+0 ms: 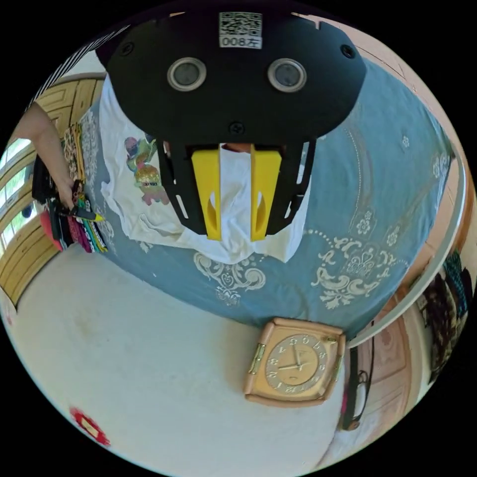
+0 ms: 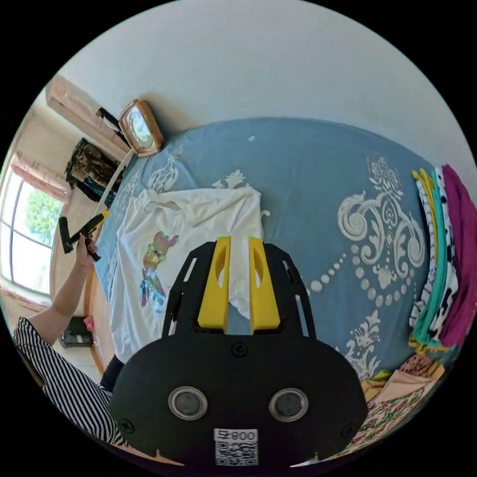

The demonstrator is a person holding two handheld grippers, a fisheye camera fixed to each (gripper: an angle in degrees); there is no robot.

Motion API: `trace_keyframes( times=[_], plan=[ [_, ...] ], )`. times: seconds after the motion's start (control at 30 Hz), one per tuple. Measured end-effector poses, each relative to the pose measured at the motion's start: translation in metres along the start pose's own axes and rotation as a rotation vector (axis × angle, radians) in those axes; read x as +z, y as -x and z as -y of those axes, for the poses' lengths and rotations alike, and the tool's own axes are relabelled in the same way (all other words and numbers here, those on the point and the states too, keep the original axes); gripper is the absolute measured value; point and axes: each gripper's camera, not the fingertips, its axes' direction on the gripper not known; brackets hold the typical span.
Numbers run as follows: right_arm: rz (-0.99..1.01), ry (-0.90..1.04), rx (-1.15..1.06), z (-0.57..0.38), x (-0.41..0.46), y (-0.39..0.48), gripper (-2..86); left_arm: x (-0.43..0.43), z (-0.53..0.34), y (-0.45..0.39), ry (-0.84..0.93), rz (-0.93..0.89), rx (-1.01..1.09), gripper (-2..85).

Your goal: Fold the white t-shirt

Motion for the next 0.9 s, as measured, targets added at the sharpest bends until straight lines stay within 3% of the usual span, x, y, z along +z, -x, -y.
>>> trace_keyframes(
  times=[0.1, 0.33, 0.43, 0.57, 0.73, 0.9],
  plan=[
    [-0.072, 0.076, -0.115, 0.021, 0.031, 0.032, 7.3, 0.022, 0.015, -0.016, 0.101, -0.039, 0.103, 9.8],
    [0.014, 0.228, -0.198, 0.04, 0.072, 0.061, 4.0, 0.075, 0.034, -0.01, 0.302, -0.189, 0.033, 4.8],
    [0.018, 0.228, -0.182, 0.053, 0.068, 0.057, 2.2, 0.062, 0.054, -0.005, 0.222, -0.196, -0.025, 3.8],
    [0.145, 0.023, -0.052, 0.057, 0.005, 0.026, 1.2, 0.013, 0.061, 0.017, 0.062, -0.304, -0.133, 3.4],
    [0.316, -0.071, 0.045, -0.024, -0.059, -0.016, 2.6, -0.052, -0.011, 0.042, 0.07, -0.438, -0.14, 3.2],
    [0.368, -0.004, 0.108, -0.209, -0.13, -0.025, 4.5, -0.143, -0.148, 0.069, 0.188, -0.463, -0.175, 1.8]
  ],
)
